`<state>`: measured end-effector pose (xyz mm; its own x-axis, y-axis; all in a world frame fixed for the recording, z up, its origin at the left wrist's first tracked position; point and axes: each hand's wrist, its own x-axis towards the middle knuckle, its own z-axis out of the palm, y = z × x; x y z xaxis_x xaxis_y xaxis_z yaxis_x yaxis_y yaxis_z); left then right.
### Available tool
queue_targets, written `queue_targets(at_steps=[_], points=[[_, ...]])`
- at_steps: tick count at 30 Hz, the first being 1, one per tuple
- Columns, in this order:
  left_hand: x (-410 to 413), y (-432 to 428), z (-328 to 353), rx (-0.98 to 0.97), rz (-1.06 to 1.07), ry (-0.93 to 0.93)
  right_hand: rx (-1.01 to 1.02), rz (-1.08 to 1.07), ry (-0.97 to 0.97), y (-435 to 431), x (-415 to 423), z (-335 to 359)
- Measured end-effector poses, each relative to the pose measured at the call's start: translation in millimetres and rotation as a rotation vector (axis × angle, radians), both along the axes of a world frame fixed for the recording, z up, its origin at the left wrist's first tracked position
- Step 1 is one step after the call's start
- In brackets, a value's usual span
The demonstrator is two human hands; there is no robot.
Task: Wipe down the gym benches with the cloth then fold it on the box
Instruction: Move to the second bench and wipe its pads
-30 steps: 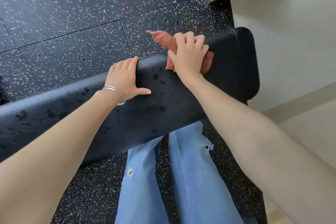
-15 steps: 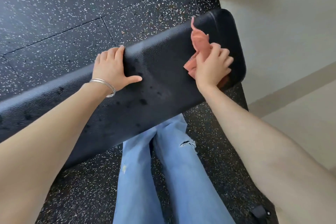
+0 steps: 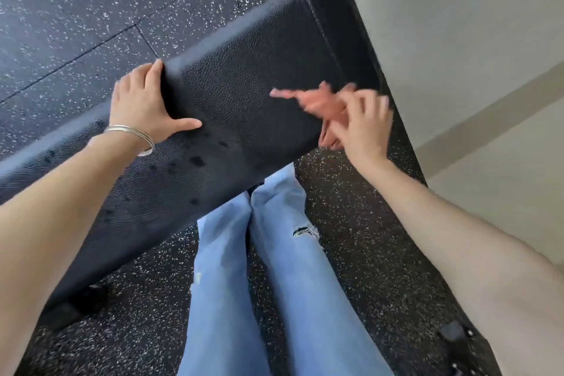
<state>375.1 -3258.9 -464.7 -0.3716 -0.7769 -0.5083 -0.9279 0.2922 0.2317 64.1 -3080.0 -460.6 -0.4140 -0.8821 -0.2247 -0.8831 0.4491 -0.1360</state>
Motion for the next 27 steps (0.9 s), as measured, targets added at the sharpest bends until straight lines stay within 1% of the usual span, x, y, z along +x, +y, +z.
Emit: queue_targets(at_steps=[2, 3, 4, 5, 7, 9, 10, 13, 14, 15, 16, 18, 20, 21, 22, 23, 24, 27], points=[[-3.6, 0.7, 0.4, 0.0, 0.012, -0.02, -0.062, -0.4, 0.007, -25.1, -20.0, -5.6], [-4.9, 0.9, 0.7, 0.001, 0.021, -0.028, -0.098, -0.562, 0.002, -38.2, -20.8, -7.6], [-5.7, 0.6, 1.1, 0.004, 0.03, -0.035, -0.117, -0.65, 0.004, -48.1, -15.7, -9.1], [-6.1, 0.1, 1.1, 0.01, 0.035, -0.041, -0.123, -0.661, 0.024, -52.6, -6.0, -10.1], [-6.9, -0.4, 0.9, 0.023, 0.038, -0.052, -0.141, -0.557, 0.056, -45.2, 19.9, -8.7], [-7.4, -0.1, 0.7, 0.024, 0.048, -0.066, -0.157, -0.406, 0.02, -27.0, 38.5, -3.7], [-8.0, 0.1, 0.9, 0.023, 0.052, -0.072, -0.151, -0.293, -0.027, -17.8, 41.4, -1.4], [-11.1, 0.4, 2.9, 0.029, 0.055, -0.087, -0.087, 0.22, -0.089, -4.0, 15.2, 1.1], [-11.9, 0.3, 4.2, 0.034, 0.058, -0.097, -0.068, 0.307, -0.098, -5.5, -1.9, 1.0], [-12.2, -0.1, 5.2, 0.038, 0.063, -0.105, -0.061, 0.298, -0.102, -8.8, -17.9, -0.2], [-13.0, -0.3, 5.8, 0.04, 0.067, -0.106, -0.065, 0.206, -0.104, -12.7, -31.0, -1.5], [-15.7, -0.2, 7.2, 0.046, 0.073, -0.106, -0.109, -0.107, -0.103, -21.2, -41.0, -5.0], [-16.4, 1.4, 8.4, 0.045, 0.084, -0.107, -0.161, -0.407, -0.115, -29.7, -27.0, -7.8], [-15.5, 2.7, 8.5, 0.039, 0.09, -0.101, -0.174, -0.51, -0.12, -31.8, -14.8, -7.7], [-14.2, 3.7, 8.2, 0.031, 0.092, -0.091, -0.182, -0.563, -0.121, -31.5, -1.4, -6.2], [-13.4, 4.5, 7.9, 0.023, 0.092, -0.08, -0.185, -0.56, -0.117, -28.0, 12.0, -4.2], [-12.7, 5.2, 7.4, 0.016, 0.092, -0.07, -0.183, -0.504, -0.112, -21.1, 26.7, -1.8], [-9.9, 6.9, 5.0, 0.006, 0.092, -0.054, -0.089, -0.198, -0.17, 5.4, 83.8, 5.0]])
